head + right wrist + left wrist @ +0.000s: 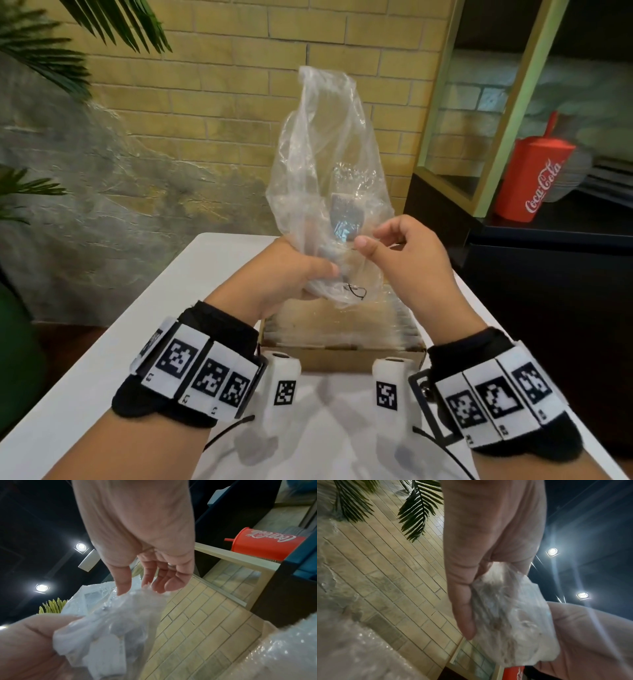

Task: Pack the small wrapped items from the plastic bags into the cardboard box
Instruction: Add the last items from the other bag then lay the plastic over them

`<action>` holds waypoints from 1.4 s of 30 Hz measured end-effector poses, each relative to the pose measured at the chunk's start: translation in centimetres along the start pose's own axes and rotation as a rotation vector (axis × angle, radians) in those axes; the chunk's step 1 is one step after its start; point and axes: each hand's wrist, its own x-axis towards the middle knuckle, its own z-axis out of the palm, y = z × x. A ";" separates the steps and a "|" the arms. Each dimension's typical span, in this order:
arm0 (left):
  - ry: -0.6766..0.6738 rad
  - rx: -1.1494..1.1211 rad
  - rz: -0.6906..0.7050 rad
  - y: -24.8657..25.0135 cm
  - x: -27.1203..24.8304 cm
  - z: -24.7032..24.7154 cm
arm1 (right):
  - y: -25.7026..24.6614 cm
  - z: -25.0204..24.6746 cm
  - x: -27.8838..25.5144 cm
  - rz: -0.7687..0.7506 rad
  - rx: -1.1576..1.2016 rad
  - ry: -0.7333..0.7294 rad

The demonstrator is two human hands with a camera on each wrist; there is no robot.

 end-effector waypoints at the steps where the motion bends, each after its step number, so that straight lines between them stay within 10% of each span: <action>1: -0.015 0.002 0.004 0.0 -0.1 0.0 | 0.1 -0.1 0.1 0.008 0.027 -0.003; 14: -0.033 0.064 -0.020 0.3 -0.2 -0.6 | -0.7 -1.1 -0.2 -0.137 0.160 -0.105; 25: 0.277 0.011 -0.047 1.0 0.2 -3.7 | 1.0 -2.5 0.9 -0.160 -0.165 0.284; 37: 0.318 -0.056 0.016 1.4 0.0 -4.5 | 0.9 1.3 1.7 0.015 -0.759 -0.618; 42: 0.297 -0.062 0.011 1.6 0.0 -4.3 | 1.4 1.4 1.3 -0.024 -0.749 -0.561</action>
